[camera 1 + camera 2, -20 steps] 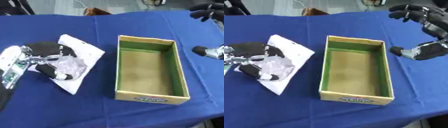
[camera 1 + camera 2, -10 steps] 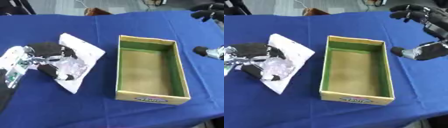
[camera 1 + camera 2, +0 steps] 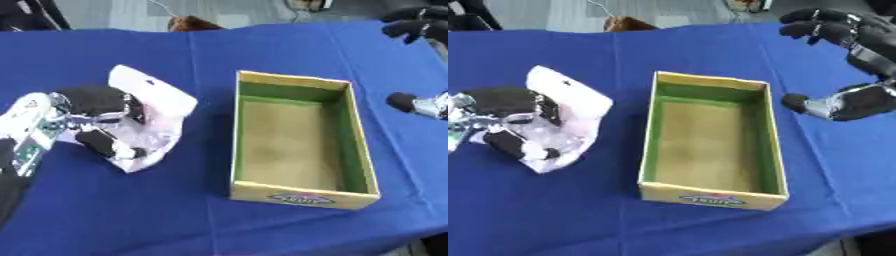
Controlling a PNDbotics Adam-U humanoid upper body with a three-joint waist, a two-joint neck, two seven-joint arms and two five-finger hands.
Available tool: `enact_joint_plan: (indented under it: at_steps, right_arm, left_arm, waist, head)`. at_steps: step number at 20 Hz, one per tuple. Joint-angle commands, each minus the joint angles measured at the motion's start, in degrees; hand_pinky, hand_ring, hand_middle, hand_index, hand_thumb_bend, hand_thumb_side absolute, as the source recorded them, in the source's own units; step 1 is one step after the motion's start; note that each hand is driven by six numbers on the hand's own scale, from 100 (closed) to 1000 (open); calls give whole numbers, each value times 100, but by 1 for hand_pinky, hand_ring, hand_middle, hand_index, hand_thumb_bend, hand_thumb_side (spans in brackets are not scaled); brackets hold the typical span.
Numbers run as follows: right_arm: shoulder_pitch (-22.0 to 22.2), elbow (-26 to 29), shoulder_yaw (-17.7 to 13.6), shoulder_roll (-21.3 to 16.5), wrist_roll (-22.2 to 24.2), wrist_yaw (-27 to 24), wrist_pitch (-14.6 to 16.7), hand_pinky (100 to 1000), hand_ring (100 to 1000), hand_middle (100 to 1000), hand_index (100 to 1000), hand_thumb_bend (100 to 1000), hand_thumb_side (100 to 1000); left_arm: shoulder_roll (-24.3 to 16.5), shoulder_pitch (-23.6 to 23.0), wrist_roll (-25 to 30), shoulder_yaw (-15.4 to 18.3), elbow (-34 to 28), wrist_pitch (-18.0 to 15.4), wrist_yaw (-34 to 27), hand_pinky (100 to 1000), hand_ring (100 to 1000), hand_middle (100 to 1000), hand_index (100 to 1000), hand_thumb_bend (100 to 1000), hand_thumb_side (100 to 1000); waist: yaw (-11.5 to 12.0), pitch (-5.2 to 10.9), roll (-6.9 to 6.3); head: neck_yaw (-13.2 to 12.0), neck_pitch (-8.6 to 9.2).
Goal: Pick up objects on the table and place them in the box.
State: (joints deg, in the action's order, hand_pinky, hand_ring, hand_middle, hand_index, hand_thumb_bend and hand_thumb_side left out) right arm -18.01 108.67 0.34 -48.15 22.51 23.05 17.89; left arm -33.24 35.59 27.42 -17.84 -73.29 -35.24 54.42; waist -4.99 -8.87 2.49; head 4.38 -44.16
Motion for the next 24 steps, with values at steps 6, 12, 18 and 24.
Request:
enact_joint_plan:
  at_steps: [6, 12, 18, 24]
  right_arm:
    - [-81, 21, -43, -126, 19, -18, 5, 700, 798, 921, 918, 502, 686]
    - [-73, 12, -39, -147, 26, -17, 7, 699, 798, 921, 918, 502, 686]
    - [-60, 7, -48, -175, 19, -5, 3, 699, 798, 920, 918, 502, 685]
    - [-39, -1, -53, -198, 17, 6, -1, 698, 797, 920, 918, 502, 685]
  left_arm:
    - [-262, -2, -650, -129, -91, 101, -157, 100, 100, 100, 103, 143, 438]
    - [-461, 156, -923, -250, 67, 121, -787, 100, 100, 100, 100, 173, 358]
    - [-634, 334, -606, -355, -19, 157, -1374, 100, 100, 100, 100, 159, 368]
    - [-799, 443, -292, -432, -187, 271, -1884, 100, 100, 100, 100, 136, 393]
  waist:
    - [1, 83, -24]
    - [8, 112, -67]
    - [26, 135, -113]
    - [38, 160, -160]
  head:
    - [1, 4]
    - [27, 4]
    - [47, 4]
    - [73, 4]
